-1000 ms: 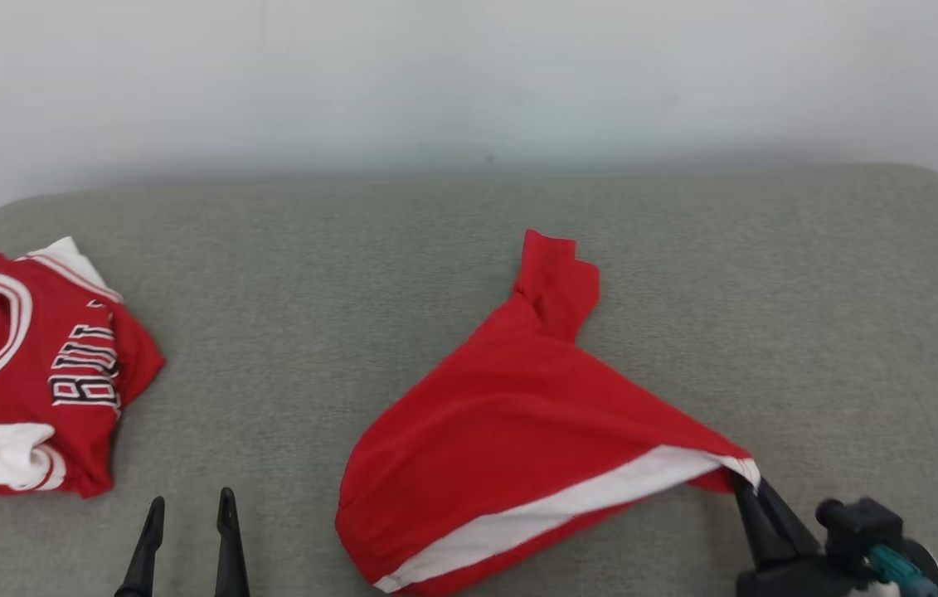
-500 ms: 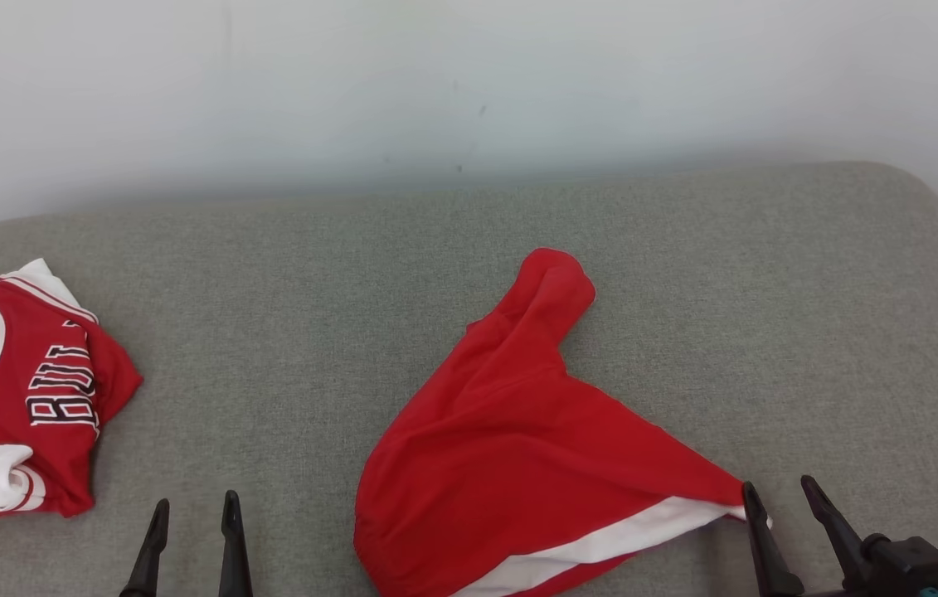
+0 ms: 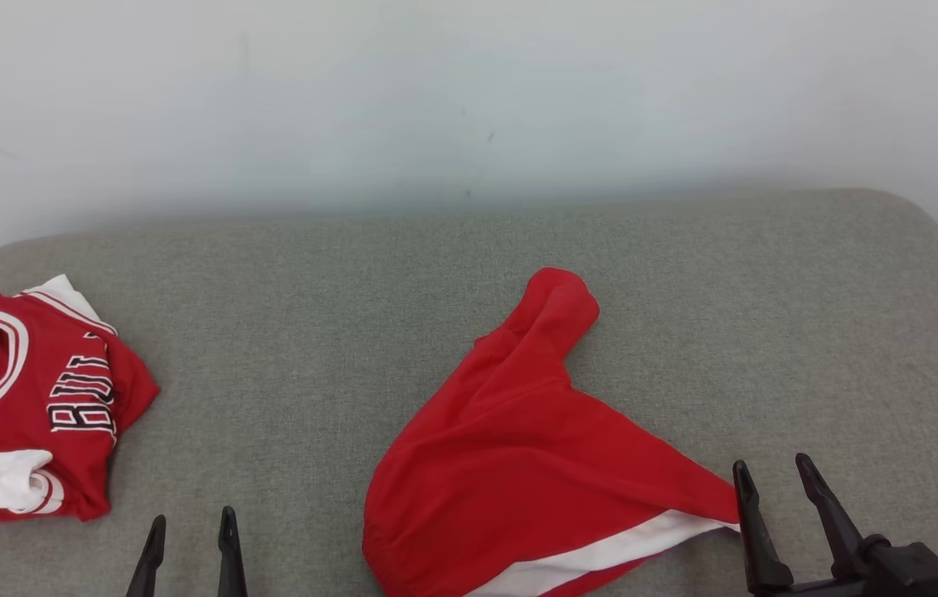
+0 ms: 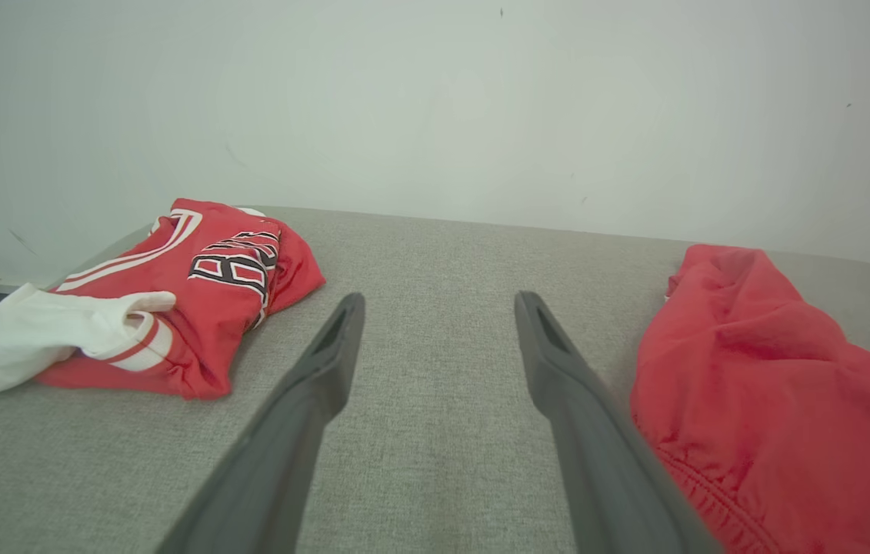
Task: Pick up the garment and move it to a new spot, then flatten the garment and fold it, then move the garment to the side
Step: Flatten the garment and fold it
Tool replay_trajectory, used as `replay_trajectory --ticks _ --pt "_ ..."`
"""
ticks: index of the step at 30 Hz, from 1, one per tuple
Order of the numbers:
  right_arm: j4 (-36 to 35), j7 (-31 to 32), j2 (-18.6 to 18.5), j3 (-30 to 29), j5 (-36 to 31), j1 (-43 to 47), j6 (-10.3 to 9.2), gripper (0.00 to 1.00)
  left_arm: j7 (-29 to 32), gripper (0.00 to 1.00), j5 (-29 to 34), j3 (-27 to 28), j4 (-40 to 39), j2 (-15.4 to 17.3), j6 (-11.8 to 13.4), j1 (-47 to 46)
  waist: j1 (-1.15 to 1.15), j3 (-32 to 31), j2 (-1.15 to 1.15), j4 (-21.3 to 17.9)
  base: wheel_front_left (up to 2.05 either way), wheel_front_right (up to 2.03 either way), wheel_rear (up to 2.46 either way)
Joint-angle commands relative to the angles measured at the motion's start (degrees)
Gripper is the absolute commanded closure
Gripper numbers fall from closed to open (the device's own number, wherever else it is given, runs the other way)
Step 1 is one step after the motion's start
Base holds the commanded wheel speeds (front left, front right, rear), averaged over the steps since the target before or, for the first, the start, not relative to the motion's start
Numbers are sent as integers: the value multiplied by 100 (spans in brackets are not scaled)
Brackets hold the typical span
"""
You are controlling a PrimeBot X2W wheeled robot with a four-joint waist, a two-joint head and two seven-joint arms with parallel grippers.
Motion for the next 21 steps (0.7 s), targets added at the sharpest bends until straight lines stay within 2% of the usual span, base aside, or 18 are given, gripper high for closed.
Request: replay_trajectory --ticks 1,9,15,21 --pt "-18 -47 75 -18 -15 62 -13 0 -21 0 32 -4 -28 -6 -20 55 1 -34 0 31 0 0 0" --pt "57 -96 249 -57 -74 109 -13 0 -21 0 106 -87 -54 -7 -53 180 1 -100 0 87 0 0 0" --pt "39 -98 309 -29 -81 69 -13 0 -21 0 297 -648 261 4 -287 310 1 -83 0 85 0 0 0" --pt "34 -99 323 -9 -51 17 -13 0 -21 0 248 -1176 629 38 -372 415 1 -44 0 54 0 0 0"
